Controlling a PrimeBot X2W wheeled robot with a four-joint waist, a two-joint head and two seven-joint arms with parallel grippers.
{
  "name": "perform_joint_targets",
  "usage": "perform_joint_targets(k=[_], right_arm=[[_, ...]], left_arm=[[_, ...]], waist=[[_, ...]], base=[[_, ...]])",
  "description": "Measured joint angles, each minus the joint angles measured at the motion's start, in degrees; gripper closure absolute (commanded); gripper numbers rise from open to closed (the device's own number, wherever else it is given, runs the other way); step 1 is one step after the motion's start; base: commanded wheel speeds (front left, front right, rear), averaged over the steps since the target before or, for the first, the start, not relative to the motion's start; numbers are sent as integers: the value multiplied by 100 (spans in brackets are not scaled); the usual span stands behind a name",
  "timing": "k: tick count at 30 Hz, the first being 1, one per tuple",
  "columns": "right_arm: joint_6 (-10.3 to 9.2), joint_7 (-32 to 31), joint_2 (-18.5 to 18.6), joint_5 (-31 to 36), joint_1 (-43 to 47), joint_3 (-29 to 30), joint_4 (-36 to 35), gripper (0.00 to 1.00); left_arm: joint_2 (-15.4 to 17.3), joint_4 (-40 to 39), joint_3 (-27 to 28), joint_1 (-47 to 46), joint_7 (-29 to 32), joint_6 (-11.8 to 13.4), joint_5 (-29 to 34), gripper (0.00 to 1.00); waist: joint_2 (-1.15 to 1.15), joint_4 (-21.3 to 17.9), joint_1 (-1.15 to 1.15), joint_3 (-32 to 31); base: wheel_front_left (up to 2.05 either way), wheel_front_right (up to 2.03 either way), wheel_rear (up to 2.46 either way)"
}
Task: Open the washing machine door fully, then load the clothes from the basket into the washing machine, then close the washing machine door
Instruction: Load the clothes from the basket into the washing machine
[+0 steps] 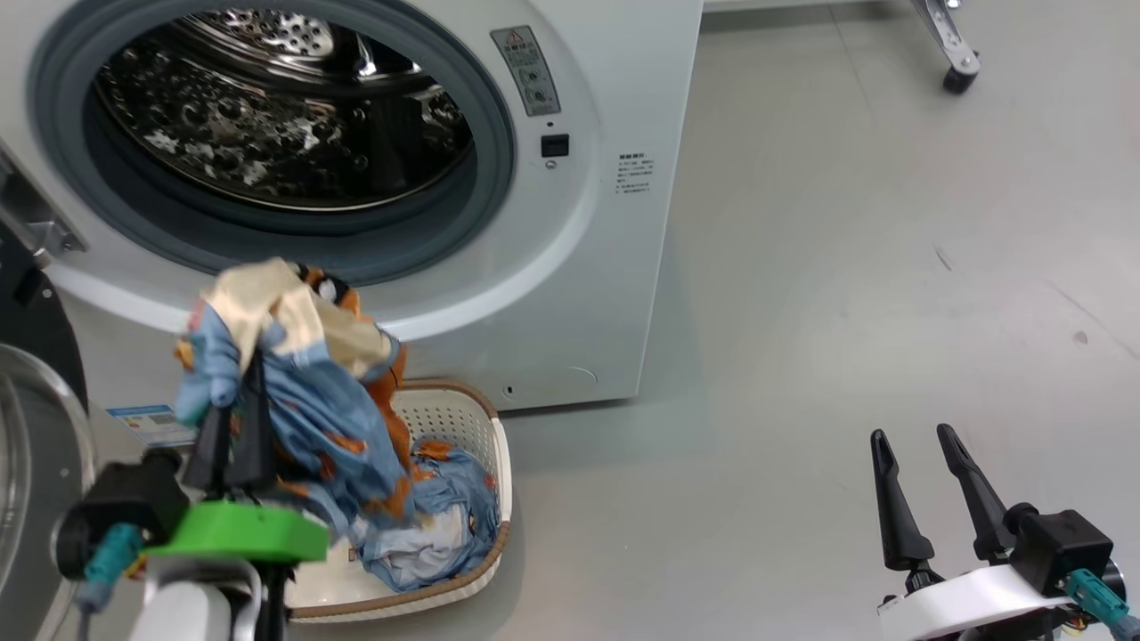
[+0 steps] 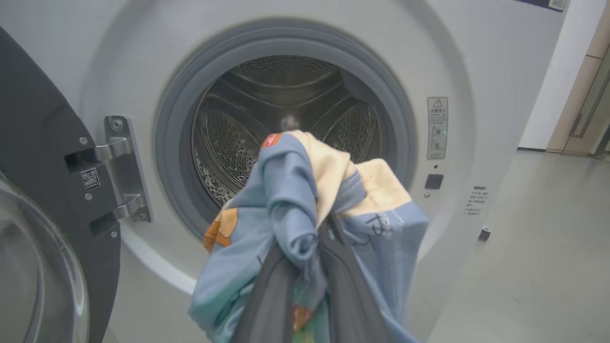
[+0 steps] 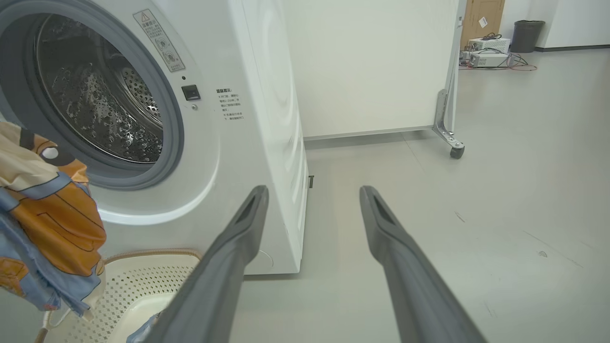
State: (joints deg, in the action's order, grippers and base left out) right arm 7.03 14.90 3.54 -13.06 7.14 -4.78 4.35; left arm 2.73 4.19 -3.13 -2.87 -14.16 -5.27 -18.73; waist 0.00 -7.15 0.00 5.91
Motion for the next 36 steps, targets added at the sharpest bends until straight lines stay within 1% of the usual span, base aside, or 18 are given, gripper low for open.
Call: perform_joint_targets(k=[3, 6, 8, 12, 18, 23, 25, 31, 36], right_arm=[[0, 0, -14, -2, -99, -99, 0, 0], [0, 0, -54, -19, -249, -187, -1, 0], [0, 0, -73, -38, -332, -229, -1, 0], [0, 0, -107, -76, -457, -269, 1, 0], [0, 0, -124, -170, -529, -415, 25, 0], [0, 0, -129, -261, -551, -555, 32, 0], [0, 0, -129, -416, -573, -647, 26, 0], [0, 0, -132, -748, -830, -822, -45, 0], [0, 0, -136, -847, -958, -850, -64, 0]], left_arm=[[126, 42, 153, -372, 105, 45, 8, 100], [321, 115, 334, -766, 211, 133, 21, 100], [455, 180, 436, -1039, 294, 146, 51, 100], [715, 336, 649, -1539, 471, 226, 97, 100], [1125, 589, 837, -2131, 745, 283, 205, 100], [1393, 802, 862, -2556, 991, 331, 321, 100], [1490, 876, 868, -2772, 1060, 333, 352, 100], [1762, 1080, 898, -3246, 1115, 335, 456, 100], [1969, 1257, 876, -3645, 1114, 332, 620, 100]], waist=[[0, -99, 0, 159], [0, -241, 0, 306], [0, -355, 0, 395], [0, -619, 0, 574], [0, -1062, 0, 853], [0, -1399, 1, 1164], [0, -1514, 1, 1317], [0, -1828, 1, 1800], [0, -2049, 2, 2199]], base=[[0, 0, 0], [0, 0, 0], [0, 0, 0], [0, 0, 0], [0, 0, 0], [0, 0, 0], [0, 0, 0], [0, 0, 0], [0, 0, 0]])
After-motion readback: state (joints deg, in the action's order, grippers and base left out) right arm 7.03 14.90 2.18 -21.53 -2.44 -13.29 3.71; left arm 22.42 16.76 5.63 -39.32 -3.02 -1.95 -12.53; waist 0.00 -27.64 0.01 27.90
